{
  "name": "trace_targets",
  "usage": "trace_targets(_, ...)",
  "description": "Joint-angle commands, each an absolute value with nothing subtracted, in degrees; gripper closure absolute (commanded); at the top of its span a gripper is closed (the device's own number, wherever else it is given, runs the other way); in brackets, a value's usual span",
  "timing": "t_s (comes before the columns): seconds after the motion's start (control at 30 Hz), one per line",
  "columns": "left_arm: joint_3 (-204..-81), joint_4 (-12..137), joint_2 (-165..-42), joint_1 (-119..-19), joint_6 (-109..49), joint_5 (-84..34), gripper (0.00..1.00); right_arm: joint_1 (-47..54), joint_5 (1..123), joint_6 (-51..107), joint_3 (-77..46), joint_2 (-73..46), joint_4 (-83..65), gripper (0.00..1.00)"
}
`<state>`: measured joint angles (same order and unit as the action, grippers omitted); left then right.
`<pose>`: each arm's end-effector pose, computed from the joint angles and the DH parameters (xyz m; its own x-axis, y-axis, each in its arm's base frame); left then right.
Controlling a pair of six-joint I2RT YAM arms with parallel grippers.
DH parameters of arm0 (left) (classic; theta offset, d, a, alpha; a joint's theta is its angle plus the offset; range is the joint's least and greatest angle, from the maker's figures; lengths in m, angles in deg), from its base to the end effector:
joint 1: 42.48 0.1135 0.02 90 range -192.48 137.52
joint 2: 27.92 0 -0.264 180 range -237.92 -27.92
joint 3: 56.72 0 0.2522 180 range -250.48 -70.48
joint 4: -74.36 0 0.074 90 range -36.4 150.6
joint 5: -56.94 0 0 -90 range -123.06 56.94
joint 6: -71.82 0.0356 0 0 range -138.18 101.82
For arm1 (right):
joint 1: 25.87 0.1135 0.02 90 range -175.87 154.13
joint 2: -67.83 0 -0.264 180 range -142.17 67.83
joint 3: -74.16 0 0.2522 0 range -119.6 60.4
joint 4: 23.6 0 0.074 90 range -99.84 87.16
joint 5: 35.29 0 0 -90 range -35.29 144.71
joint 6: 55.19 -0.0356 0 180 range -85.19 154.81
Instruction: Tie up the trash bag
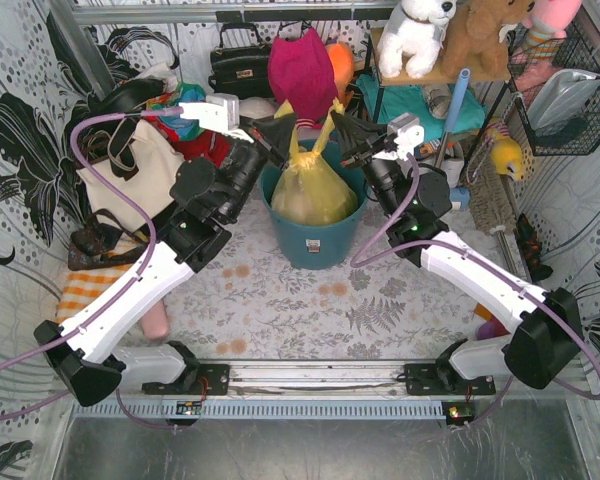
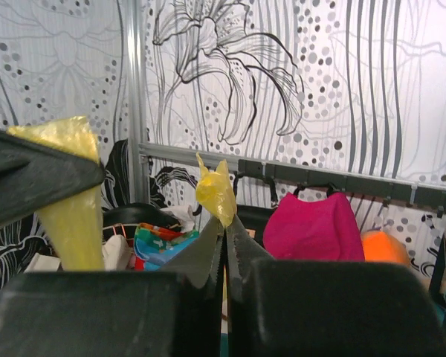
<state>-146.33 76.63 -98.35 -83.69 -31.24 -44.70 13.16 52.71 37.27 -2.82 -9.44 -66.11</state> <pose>0.2087 -0.1732 0.4849 0.1541 -0.4292 -0.8900 0.5531 0.7838 -0.2822 0.2301 0.1849 0.4434 0.5477 0.3888 -0.7409 -0.5863 0.8101 -0.0084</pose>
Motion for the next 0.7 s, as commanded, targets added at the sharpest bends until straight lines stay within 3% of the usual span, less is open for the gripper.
trace_targets(0.0,-150.7,77.2,-99.8,-83.6,-28.4,-50.9,1.00,13.1,56.7,38.0,-4.5,-6.3,-68.8,1.00)
trace_targets(0.3,-144.2,79.7,-101.8,-83.5,-30.2,-42.3,1.00,13.1,55.9,36.8,5.8,-4.1,-71.0,1.00)
trace_targets(0.43,-140.2,82.5,-100.4,-83.4,-31.9,-42.9,0.85,13.1,55.5,36.3,6.4,-4.1,-71.5,1.00)
trace_targets(0.47,-140.3,82.5,-100.1,-83.4,-32.0,-43.1,0.81,13.1,55.5,36.5,6.0,-4.1,-71.3,0.98)
trace_targets(0.5,-140.7,82.2,-99.9,-83.4,-31.8,-43.0,0.77,13.1,55.8,36.8,5.6,-4.1,-71.2,0.88)
trace_targets(0.67,-144.9,79.9,-98.9,-83.4,-29.1,-43.9,0.47,13.1,55.4,38.9,2.2,-3.1,-68.2,0.57)
